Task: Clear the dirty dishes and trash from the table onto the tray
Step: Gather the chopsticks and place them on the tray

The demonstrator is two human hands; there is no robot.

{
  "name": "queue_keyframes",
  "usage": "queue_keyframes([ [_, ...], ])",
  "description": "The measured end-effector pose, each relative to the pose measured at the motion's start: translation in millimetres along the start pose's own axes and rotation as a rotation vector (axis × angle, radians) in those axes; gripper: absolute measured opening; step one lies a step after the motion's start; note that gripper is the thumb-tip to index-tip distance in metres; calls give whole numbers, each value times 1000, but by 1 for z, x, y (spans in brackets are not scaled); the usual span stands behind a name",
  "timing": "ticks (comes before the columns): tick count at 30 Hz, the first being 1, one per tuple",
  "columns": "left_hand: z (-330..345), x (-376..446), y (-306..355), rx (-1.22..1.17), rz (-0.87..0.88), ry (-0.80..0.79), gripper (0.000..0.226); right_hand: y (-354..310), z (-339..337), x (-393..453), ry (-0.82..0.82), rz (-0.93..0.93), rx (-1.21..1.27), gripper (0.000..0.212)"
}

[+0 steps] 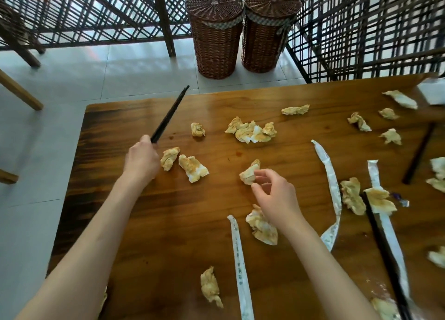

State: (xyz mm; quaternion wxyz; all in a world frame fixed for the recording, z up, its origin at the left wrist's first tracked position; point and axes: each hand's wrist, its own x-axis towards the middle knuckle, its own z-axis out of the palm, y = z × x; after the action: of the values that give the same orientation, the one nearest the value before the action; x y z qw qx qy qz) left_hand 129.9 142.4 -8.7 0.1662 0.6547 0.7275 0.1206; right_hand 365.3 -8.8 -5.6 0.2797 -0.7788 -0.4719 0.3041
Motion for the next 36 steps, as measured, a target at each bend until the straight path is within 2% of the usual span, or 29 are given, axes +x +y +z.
queue_keyframes([
  [8, 24, -93, 44, -299, -49, -341, 20, 47, -59, -34, 22, 60, -5, 29],
  [18, 84, -223, 144, -446, -105, -478, 21, 154, -143, -71, -43, 140, -70, 28],
  [26, 139, -296, 212, -494, -211, -408, 21, 216, -175, -64, -74, 171, -269, 27],
  [32, 151, -320, 222, -545, -272, -383, 22, 229, -169, -63, -153, 176, -488, 33],
  [36, 148, -328, 223, -557, -298, -371, 22, 226, -168, -61, -168, 186, -534, 27],
])
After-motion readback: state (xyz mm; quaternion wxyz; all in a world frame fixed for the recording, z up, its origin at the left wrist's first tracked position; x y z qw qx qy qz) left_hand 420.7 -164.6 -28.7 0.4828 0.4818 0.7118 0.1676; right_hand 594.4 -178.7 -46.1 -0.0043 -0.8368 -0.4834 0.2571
